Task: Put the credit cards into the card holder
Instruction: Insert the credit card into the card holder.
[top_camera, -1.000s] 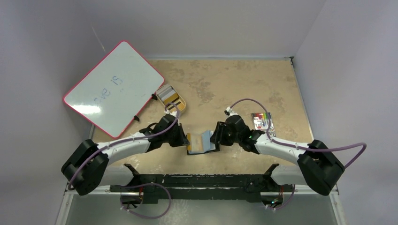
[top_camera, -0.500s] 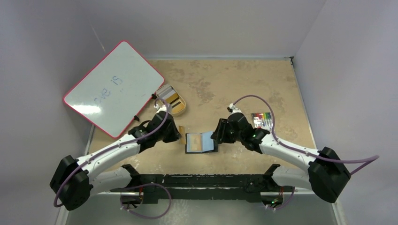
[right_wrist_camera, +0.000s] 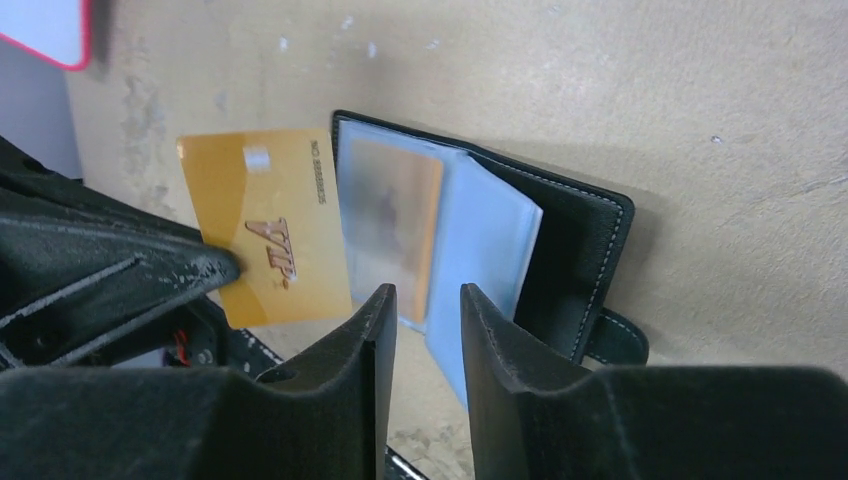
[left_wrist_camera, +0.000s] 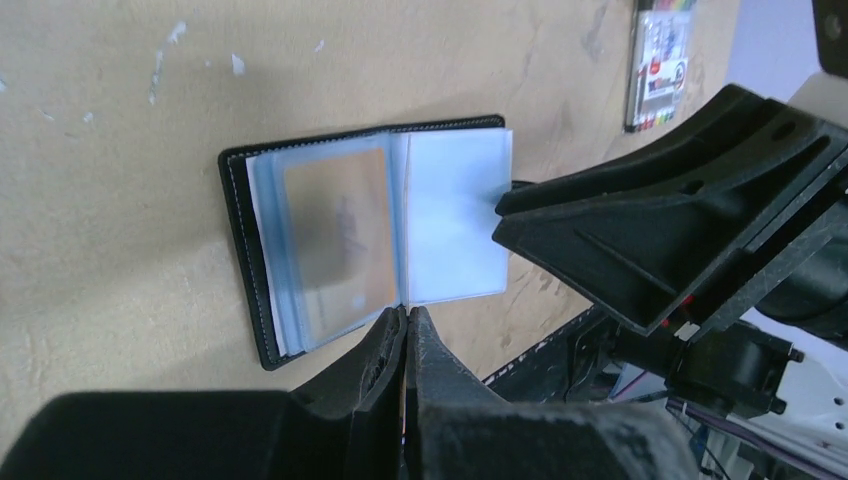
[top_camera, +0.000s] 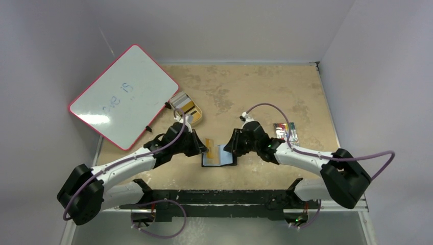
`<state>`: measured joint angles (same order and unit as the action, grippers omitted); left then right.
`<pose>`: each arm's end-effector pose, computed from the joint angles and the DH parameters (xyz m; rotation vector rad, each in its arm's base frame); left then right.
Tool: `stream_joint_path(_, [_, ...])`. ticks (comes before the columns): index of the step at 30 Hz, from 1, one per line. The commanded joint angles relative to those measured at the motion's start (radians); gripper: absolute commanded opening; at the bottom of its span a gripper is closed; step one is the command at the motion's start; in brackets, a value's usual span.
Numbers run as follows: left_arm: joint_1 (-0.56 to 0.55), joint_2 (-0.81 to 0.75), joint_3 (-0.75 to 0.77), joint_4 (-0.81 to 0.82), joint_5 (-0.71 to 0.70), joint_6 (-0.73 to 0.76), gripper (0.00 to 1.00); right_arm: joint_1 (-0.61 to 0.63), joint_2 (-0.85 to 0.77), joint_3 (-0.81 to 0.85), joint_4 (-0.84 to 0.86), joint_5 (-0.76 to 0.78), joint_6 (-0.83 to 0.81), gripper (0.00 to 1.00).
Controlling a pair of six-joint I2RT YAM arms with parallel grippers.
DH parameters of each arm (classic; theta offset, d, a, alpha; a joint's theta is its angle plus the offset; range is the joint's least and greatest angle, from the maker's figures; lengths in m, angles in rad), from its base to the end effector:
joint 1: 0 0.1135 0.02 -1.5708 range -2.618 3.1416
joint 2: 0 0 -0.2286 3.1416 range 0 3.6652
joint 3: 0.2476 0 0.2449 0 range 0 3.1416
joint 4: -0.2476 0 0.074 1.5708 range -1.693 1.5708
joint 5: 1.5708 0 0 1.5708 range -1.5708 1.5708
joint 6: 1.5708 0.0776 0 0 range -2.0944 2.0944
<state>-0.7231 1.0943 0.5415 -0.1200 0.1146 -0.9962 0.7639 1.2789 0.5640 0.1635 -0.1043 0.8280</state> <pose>0.1942 -0.1833 0.1489 -0.2671 2.4431 -0.9888 0.2122 0.2145 0.1429 0.0067 2.3053 1.0045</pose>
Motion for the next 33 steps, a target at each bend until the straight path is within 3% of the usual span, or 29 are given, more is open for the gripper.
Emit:
stream_joint_path(1, [-0.004,0.063,-0.031,0.157,0.118,-0.013,0.00,0.002,0.055,-0.002,0.024,-0.013,-0.022,0.30])
stream_joint_path(6, [-0.003,0.121,-0.047,0.215,0.164,0.006,0.00,0.002,0.083,-0.031,0.012,-0.006,-0.019,0.25])
stream_joint_path(23, [-0.003,0.279,-0.075,0.302,0.192,0.011,0.00,0.002,0.133,-0.065,0.044,0.032,-0.019,0.25])
stream_joint_path(33, [-0.002,0.304,-0.034,0.216,0.149,0.066,0.00,0.002,0.144,-0.075,0.044,0.041,-0.018,0.25])
